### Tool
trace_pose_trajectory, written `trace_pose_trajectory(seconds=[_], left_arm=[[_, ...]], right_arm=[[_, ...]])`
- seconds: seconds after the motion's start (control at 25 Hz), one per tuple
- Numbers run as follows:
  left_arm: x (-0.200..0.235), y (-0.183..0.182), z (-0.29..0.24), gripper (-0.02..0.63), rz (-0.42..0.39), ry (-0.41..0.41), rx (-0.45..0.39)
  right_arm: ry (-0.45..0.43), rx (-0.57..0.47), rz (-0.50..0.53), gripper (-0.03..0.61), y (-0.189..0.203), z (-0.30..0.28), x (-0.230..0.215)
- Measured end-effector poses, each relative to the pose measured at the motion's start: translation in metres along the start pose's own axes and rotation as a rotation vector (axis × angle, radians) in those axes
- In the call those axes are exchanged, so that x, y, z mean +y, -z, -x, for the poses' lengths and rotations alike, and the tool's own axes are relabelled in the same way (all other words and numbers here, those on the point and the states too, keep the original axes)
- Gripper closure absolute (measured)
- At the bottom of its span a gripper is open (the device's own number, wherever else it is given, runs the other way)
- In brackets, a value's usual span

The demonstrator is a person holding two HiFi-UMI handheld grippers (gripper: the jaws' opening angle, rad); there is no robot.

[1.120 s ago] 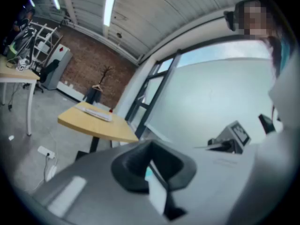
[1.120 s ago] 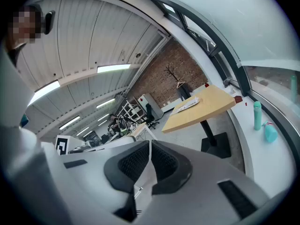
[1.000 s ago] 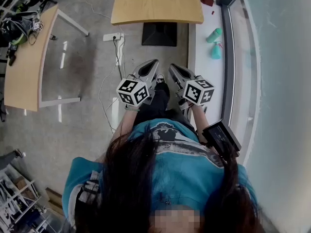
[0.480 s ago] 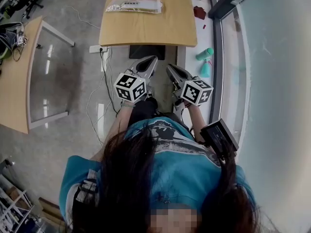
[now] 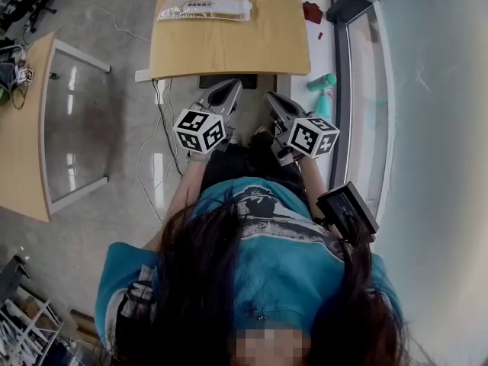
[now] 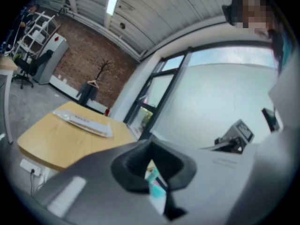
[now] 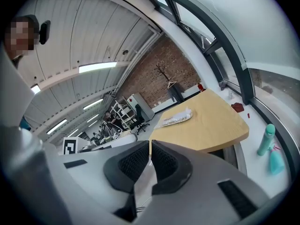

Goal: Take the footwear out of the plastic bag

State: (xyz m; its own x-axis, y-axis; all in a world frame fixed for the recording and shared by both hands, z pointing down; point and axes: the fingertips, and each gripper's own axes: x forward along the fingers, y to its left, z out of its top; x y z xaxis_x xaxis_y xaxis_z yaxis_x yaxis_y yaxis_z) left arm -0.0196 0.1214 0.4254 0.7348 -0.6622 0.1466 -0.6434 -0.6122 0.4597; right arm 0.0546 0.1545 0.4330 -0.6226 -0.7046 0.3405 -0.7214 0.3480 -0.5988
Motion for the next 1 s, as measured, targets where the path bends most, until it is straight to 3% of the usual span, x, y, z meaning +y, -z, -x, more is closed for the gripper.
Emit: trace_pose_trajectory(seconds=[0.32,0.6,1.0], left_arm=[[0.037,-0.011,-0.022,0.611,0.031,-0.101,-0.048],[0.083,-0.045,-0.046,0.612,0.011,-0.172,-0.066],[0.132,-0.067,-0.123,0.612,0.022,-0.231,-0.026]], right_arm=[[-0.06,0.054,0.018,0.554,-0.021,-0.034,-0.027],[-0.097,0.069,-0.006,0.554,-0.061,-0.098,-0.051],[-0.148,0.159,-0.048,0.554,-0.114,-0.169,-0.106]])
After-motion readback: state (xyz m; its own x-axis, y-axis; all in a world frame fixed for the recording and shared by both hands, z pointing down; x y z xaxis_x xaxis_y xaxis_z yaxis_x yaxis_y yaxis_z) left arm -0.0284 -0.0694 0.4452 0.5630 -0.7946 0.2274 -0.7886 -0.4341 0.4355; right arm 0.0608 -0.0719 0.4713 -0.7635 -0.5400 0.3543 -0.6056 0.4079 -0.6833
